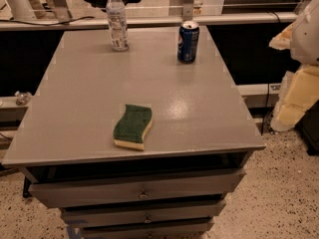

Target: Move sponge near pepsi can

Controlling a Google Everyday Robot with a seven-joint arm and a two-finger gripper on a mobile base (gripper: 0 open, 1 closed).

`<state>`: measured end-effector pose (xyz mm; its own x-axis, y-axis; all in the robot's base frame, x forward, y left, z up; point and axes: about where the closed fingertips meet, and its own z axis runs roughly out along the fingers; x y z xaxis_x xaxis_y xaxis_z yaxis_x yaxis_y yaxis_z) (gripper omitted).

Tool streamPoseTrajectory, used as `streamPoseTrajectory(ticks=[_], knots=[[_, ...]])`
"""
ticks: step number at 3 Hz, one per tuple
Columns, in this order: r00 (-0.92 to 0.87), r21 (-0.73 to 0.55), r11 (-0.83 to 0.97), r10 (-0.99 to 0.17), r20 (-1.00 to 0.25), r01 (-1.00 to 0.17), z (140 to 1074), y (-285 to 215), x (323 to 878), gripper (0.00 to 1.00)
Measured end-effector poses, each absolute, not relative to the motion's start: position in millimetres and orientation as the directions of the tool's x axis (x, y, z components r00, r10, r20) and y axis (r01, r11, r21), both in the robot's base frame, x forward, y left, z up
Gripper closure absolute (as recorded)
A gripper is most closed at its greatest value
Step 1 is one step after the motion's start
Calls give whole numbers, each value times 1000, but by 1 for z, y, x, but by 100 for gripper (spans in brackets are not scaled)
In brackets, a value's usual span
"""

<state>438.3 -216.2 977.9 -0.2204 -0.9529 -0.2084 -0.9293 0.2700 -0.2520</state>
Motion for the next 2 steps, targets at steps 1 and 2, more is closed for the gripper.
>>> streamPoseTrajectory(ticks=[1, 2], knots=[[-220, -252, 270, -953, -208, -929, 978, -216, 438, 0], [-205, -253, 276, -940, -273, -927, 970, -200, 449, 0]])
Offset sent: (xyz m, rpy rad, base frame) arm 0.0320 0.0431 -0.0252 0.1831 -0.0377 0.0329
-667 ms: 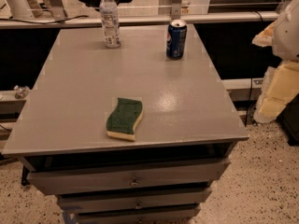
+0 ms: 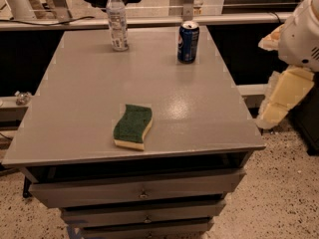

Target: Move sponge near pepsi can

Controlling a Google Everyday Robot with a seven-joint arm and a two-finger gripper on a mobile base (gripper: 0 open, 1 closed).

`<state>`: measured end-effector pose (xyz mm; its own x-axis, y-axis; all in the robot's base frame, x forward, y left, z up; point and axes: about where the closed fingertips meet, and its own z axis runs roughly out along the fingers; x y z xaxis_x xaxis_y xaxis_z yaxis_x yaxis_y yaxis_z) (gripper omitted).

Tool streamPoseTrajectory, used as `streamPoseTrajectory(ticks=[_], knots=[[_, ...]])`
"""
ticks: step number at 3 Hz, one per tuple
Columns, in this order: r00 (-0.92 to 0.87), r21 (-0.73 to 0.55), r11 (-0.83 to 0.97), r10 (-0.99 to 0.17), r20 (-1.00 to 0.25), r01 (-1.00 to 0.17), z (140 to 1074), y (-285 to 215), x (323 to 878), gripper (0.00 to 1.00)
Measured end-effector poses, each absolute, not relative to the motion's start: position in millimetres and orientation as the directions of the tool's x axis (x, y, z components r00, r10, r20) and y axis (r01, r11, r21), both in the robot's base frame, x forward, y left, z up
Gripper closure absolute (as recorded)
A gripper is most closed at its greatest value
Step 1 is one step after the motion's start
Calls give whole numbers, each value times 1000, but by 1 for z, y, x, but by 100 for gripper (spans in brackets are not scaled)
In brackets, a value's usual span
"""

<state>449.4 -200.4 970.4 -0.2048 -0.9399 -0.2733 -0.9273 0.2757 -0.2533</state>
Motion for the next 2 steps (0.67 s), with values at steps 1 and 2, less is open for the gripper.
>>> streamPoseTrajectory(ticks=[1, 2], knots=[[-178, -223, 281, -903, -391, -934, 947, -155, 466, 0], [-167, -163, 288, -841, -515, -944, 924, -99, 480, 0]])
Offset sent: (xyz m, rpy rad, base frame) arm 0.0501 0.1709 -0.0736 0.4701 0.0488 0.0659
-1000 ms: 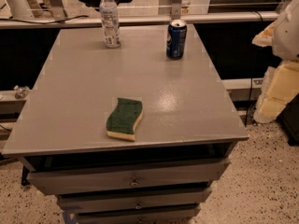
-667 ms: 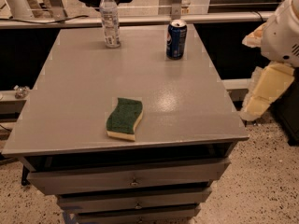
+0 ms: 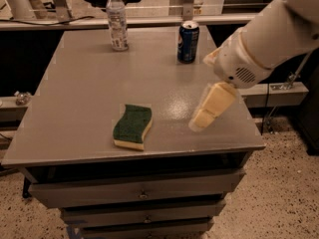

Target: Move sponge near pepsi can

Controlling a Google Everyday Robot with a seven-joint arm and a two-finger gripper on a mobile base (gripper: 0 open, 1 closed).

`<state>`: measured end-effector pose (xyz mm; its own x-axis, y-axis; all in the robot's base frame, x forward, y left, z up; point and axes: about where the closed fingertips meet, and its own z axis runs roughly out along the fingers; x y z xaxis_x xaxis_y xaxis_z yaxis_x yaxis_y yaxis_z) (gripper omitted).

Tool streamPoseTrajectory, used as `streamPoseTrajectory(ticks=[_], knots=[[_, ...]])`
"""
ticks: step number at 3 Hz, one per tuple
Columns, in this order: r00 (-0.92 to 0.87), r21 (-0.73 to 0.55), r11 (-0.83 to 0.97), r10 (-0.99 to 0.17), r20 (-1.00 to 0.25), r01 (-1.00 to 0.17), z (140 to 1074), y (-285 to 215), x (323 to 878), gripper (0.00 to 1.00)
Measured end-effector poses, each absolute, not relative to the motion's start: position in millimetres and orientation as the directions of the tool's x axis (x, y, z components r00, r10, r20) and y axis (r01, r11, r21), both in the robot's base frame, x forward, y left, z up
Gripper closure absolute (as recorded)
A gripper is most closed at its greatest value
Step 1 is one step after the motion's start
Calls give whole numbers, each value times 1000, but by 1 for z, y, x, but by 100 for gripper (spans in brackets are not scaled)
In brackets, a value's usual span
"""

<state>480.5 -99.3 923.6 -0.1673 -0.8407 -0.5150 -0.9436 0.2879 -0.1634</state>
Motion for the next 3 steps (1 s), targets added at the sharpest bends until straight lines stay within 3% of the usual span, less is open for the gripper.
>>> streamPoseTrajectory(ticks=[2, 3], knots=[[-228, -2, 310, -706, -671, -951, 890, -15, 476, 0], [-216, 14, 295, -666, -714, -955, 874, 16, 466, 0]])
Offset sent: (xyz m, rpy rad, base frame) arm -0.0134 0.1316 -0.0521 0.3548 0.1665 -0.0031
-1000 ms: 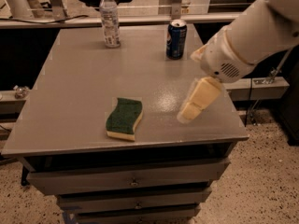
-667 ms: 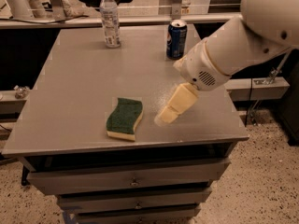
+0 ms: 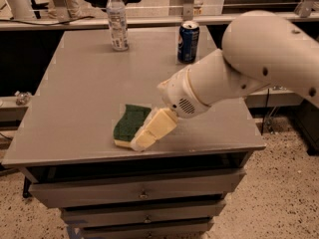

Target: Move sponge near pepsi can

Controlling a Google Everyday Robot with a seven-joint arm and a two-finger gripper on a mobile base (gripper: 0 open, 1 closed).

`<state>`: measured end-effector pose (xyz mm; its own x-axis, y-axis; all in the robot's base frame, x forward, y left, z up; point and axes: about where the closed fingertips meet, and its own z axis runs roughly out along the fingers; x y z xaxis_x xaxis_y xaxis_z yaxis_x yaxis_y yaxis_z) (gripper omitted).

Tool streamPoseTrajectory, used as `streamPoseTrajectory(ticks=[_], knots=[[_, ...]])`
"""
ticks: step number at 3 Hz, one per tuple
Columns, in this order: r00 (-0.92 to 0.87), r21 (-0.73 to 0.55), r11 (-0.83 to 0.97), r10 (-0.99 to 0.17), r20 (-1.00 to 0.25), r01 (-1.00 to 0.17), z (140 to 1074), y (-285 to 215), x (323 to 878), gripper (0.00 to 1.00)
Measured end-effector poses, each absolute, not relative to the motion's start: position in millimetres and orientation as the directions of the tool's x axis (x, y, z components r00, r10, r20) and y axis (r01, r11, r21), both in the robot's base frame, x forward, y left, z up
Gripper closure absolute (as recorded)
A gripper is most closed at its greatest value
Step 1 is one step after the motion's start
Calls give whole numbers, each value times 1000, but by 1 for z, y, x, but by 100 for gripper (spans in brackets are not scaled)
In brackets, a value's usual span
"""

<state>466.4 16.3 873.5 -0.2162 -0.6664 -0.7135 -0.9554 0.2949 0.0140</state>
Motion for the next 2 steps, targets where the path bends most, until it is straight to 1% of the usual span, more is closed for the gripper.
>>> streamPoseTrajectory(ticks=[1, 2], knots=[[-189, -1, 284, -640, -745, -959, 862, 41, 463, 0], [-167, -25, 281, -638, -751, -959, 851, 59, 464, 0]])
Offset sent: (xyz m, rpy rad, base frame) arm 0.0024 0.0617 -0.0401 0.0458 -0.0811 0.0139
